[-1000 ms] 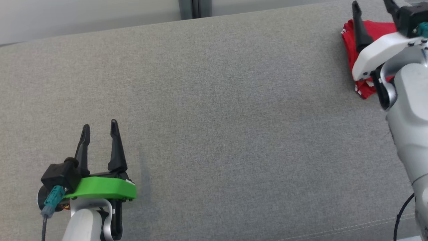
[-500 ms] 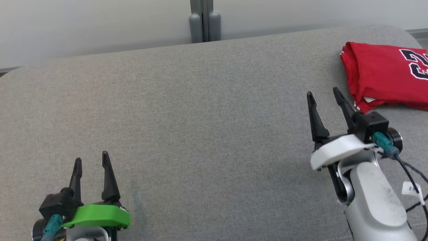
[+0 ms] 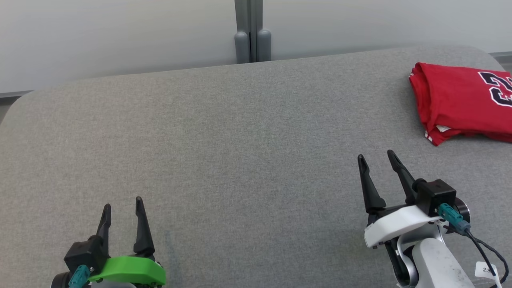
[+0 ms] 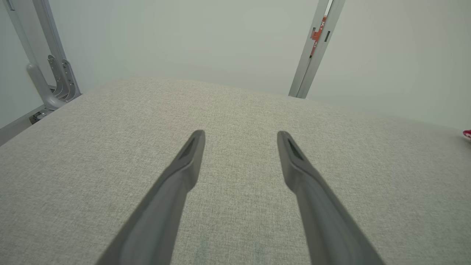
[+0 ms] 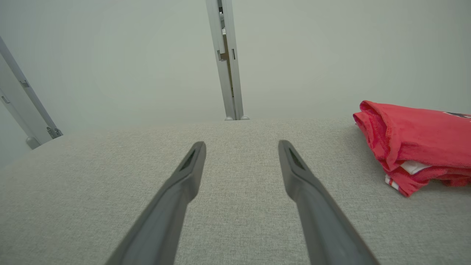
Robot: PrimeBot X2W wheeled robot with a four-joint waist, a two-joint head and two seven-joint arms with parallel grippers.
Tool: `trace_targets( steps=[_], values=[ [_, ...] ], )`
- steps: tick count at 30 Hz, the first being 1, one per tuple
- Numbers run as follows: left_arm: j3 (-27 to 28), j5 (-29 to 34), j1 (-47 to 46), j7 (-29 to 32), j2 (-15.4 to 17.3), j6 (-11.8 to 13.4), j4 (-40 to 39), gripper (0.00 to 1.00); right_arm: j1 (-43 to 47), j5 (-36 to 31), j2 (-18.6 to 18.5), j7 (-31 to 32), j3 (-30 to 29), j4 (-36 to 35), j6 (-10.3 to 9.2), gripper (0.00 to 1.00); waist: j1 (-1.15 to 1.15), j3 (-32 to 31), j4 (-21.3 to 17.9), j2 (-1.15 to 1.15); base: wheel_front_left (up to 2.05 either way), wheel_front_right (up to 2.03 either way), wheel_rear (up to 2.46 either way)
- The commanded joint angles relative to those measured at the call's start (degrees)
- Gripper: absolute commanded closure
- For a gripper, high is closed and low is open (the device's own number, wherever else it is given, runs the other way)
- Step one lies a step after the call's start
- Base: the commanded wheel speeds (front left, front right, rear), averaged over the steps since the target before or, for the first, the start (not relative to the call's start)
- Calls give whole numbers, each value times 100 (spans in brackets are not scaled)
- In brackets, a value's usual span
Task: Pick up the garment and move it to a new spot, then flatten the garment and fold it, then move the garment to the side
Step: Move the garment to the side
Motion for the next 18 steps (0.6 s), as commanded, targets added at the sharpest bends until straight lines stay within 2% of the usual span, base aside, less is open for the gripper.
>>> trace_targets(
  steps=[1,18],
  values=[
    [-8,-3,28,-18,3,28,25,0,70,10,-13,-14,3,12,-10,0,0,-14,11,0,0,0,0],
    [-99,-87,2,-18,1,68,147,0,98,165,-13,-15,9,61,-10,0,0,-35,118,0,0,0,0]
  ],
)
